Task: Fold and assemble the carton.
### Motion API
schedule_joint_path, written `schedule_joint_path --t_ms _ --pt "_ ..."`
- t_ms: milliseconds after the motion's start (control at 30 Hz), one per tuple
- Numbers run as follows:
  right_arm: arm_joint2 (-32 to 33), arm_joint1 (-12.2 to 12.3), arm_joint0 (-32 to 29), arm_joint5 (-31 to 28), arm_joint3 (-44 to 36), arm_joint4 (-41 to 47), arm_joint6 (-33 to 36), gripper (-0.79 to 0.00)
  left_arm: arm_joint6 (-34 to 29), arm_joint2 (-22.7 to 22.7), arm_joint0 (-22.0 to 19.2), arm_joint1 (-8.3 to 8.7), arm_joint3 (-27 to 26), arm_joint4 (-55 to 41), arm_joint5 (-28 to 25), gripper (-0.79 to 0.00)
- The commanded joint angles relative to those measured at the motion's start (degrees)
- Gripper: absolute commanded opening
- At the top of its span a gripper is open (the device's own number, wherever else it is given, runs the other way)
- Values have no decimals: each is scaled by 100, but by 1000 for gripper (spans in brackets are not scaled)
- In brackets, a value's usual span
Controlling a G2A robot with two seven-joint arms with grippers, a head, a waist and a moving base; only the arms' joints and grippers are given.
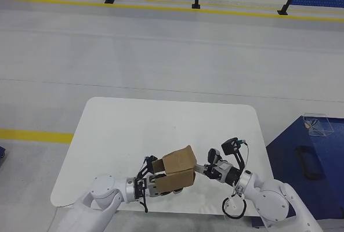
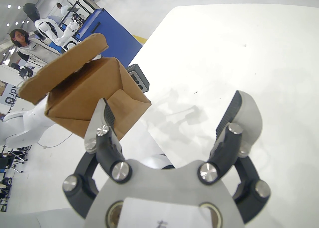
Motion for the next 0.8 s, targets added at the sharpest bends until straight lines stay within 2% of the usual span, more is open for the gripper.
schedule_joint_path --t_ms 0,367,533,667,767 --pt "-22 -1 7 13 26 -52 22 0 9 3 5 -2 -2 -6 -12 -785" --pt "-117 -24 2 -13 74 -79 -128 0 11 48 12 -15 -6 -29 -45 -785" --pt "145 -18 -144 -99 112 179 -419 0 -81 19 16 -14 8 -156 -22 -785" --pt "354 8 -243 2 267 255 -214 0 -119 -18 19 -9 11 -205 -11 -785" --pt "228 3 -224 18 307 272 -10 0 -105 -12 3 -12 34 -212 11 -785"
